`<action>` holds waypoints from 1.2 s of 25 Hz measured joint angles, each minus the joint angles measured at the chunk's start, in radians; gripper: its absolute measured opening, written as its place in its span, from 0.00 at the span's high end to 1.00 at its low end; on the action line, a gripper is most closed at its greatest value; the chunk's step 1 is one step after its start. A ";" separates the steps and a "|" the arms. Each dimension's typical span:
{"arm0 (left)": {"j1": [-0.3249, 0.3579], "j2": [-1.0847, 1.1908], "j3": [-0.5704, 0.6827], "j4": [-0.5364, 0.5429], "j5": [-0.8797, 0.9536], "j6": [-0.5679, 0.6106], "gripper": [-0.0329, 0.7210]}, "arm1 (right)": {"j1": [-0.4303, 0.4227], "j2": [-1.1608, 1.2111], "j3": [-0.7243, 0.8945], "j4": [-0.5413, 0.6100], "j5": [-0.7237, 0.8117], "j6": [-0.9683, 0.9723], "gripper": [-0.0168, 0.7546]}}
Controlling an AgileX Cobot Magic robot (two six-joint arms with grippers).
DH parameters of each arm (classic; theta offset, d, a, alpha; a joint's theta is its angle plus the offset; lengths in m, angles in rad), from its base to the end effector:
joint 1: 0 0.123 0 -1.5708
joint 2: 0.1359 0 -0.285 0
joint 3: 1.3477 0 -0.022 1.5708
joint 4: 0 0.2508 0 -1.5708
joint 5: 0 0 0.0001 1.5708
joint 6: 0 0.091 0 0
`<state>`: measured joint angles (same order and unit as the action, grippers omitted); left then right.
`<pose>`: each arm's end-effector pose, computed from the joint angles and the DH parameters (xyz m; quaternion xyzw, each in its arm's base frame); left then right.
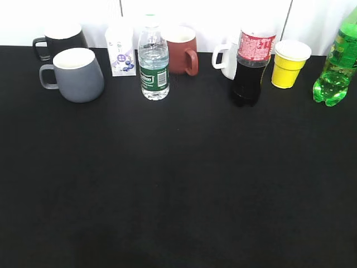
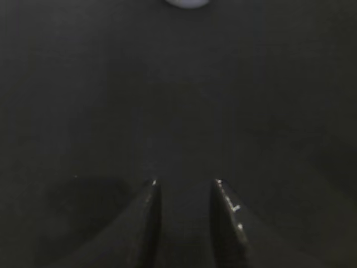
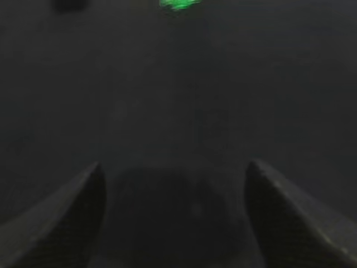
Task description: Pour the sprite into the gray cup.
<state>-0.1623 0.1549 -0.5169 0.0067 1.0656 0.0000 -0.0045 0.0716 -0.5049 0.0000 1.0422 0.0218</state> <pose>0.0174 -0.0023 0.2808 0.0721 0.8854 -0.0339 0.4580 0.0066 0.0000 0.2801 0.0114 0.8655 0.0043 0.5008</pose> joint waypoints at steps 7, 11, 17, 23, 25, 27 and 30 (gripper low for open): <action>0.127 -0.162 0.000 0.000 -0.003 0.000 0.65 | -0.062 -0.081 0.000 0.000 0.000 0.000 0.21; 0.127 -0.162 0.000 0.000 -0.003 0.000 0.65 | -0.063 -0.081 0.001 0.000 0.000 0.000 0.21; 0.119 -0.162 0.000 0.000 -0.003 0.000 0.65 | -0.063 -0.081 0.001 0.000 0.000 0.000 0.21; 0.119 -0.162 0.000 0.000 -0.003 0.000 0.65 | -0.045 -0.081 0.001 0.000 0.000 0.000 0.21; 0.119 -0.162 0.000 0.000 -0.003 0.000 0.65 | -0.045 -0.081 0.001 0.000 0.000 0.000 0.21; 0.119 -0.162 0.000 0.000 -0.003 0.000 0.65 | -0.045 -0.081 0.001 0.000 0.000 0.000 0.21; 0.119 -0.162 0.000 0.000 -0.003 0.000 0.65 | -0.045 -0.081 0.001 0.000 0.000 0.000 0.21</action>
<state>-0.0432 -0.0070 -0.5169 0.0067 1.0629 0.0000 -0.0498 -0.0089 -0.5038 0.0000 1.0421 0.0218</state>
